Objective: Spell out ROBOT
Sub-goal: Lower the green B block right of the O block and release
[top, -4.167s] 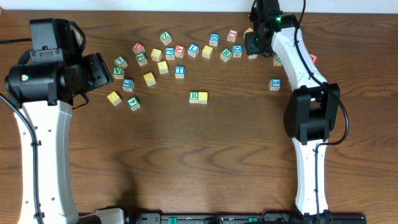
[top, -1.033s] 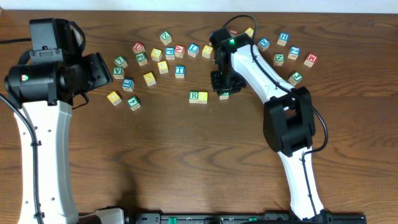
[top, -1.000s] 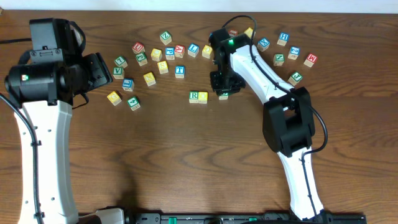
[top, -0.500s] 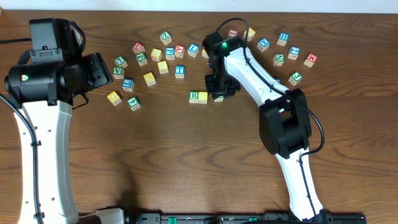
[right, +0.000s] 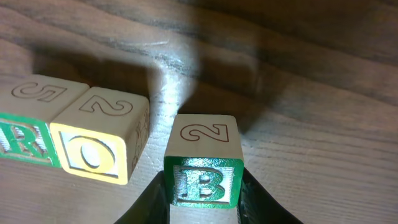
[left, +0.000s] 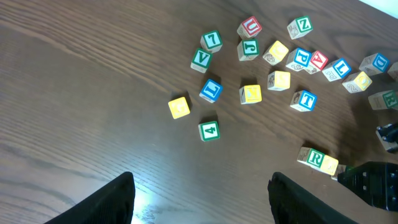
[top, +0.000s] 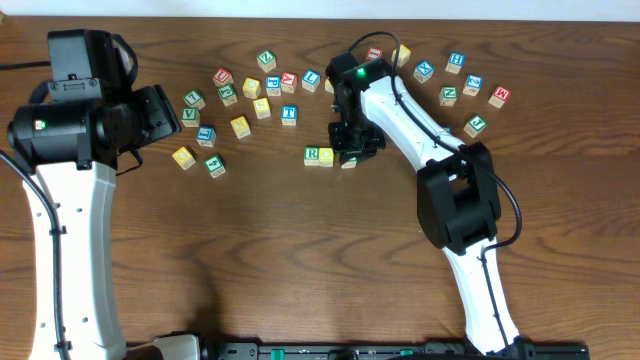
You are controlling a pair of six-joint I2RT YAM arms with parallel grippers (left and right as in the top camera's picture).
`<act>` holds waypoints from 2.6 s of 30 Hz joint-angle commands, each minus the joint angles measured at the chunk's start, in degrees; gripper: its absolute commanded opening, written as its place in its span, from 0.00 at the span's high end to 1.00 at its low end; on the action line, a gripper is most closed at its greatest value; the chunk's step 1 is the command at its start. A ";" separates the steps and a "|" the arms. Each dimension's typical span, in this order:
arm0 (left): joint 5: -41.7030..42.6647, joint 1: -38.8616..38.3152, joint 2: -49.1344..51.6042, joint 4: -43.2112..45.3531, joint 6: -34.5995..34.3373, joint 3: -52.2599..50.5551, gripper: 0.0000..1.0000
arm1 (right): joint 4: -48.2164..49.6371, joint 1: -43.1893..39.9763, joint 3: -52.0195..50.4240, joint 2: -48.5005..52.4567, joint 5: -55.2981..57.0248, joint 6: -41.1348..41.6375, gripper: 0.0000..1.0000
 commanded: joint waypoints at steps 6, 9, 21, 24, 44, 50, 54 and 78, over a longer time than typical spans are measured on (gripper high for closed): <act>-0.11 0.20 0.13 0.02 0.52 0.02 0.32 | -1.42 -0.57 0.37 -5.16 -0.94 -1.22 0.68; -0.11 0.20 0.13 0.02 0.52 0.02 0.32 | -1.92 -1.14 0.37 -6.58 -0.94 -1.64 0.67; -0.11 0.20 0.13 0.15 0.52 0.02 0.32 | -7.69 -5.05 -2.10 -8.04 3.61 -1.62 0.71; -0.11 0.20 0.13 0.24 0.52 0.02 0.32 | -5.57 -4.52 -5.16 -8.04 3.34 -1.57 0.72; -0.13 0.20 0.13 0.26 0.55 0.02 0.32 | 8.85 -0.35 -14.34 -8.04 2.93 -0.07 0.71; -0.13 0.20 0.13 0.24 0.55 0.02 0.32 | 10.38 0.28 -14.34 -8.04 2.91 -0.07 0.71; -0.13 0.20 0.13 0.24 0.55 0.02 0.32 | 9.81 0.28 -14.34 -8.04 2.93 -0.09 0.78; -0.11 0.20 0.13 0.28 0.52 0.02 0.32 | 25.75 -0.55 -14.27 -11.23 9.38 -0.52 0.81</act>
